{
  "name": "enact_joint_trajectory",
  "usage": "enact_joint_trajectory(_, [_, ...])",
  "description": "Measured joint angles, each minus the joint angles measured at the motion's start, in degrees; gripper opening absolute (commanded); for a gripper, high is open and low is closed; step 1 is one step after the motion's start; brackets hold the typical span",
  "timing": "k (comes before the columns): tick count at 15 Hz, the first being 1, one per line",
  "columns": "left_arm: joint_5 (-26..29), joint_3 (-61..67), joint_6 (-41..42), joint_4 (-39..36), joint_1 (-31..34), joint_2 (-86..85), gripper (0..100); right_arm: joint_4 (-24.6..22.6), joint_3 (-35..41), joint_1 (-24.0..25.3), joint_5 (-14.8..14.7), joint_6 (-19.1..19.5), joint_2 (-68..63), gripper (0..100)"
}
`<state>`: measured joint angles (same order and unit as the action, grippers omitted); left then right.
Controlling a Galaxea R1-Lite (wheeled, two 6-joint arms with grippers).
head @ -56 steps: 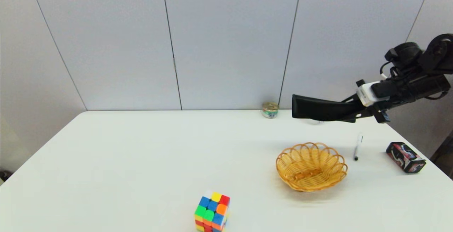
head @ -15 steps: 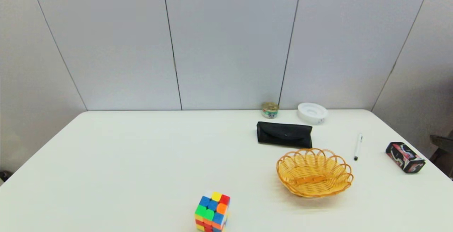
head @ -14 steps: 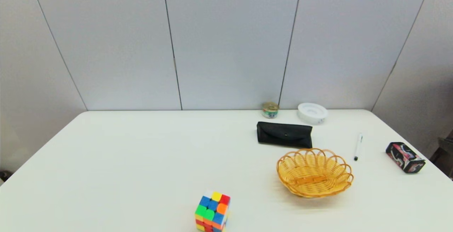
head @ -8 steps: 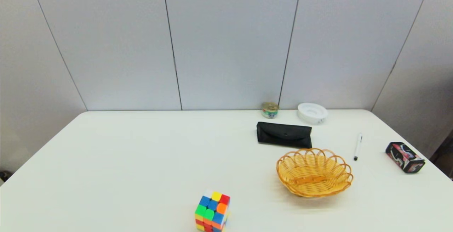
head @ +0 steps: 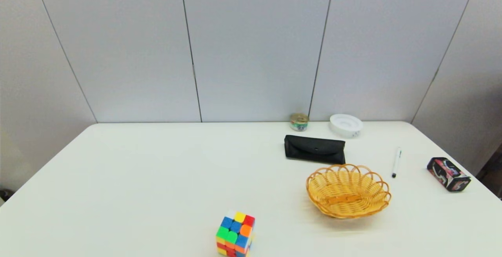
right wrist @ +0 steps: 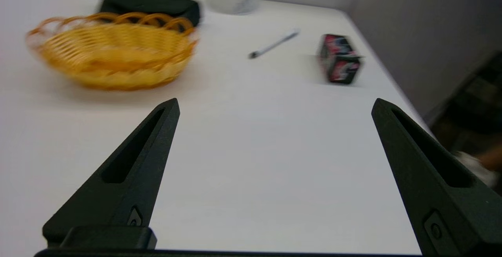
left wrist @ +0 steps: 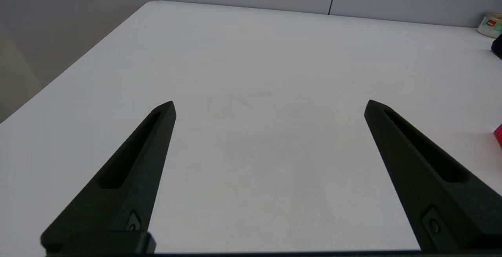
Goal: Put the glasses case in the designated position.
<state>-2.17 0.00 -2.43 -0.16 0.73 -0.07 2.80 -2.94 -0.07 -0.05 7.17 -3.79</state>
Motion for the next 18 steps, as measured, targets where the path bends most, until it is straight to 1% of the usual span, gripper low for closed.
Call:
enact_joint_trajectory(1, [0.0, 0.0, 0.0, 0.0, 0.0, 0.0, 100, -1.3, 1.2, 0.0, 2.2, -0.7, 1.4, 100])
enact_joint_trajectory(2, [0.0, 0.0, 0.0, 0.0, 0.0, 0.0, 100, -2.8, 2.0, 0.0, 2.7, -1.2, 2.3, 100])
enact_joint_trajectory(4, [0.0, 0.0, 0.0, 0.0, 0.0, 0.0, 100, -3.3, 2.7, 0.0, 2.4, -3.0, 3.3, 100])
enact_joint_trajectory(6, [0.0, 0.0, 0.0, 0.0, 0.0, 0.0, 100, -3.2, 2.9, 0.0, 0.3, -6.9, 3.8, 100])
enact_joint_trajectory(18, [0.0, 0.0, 0.0, 0.0, 0.0, 0.0, 100, -3.3, 2.9, 0.0, -0.1, -7.5, 4.0, 100])
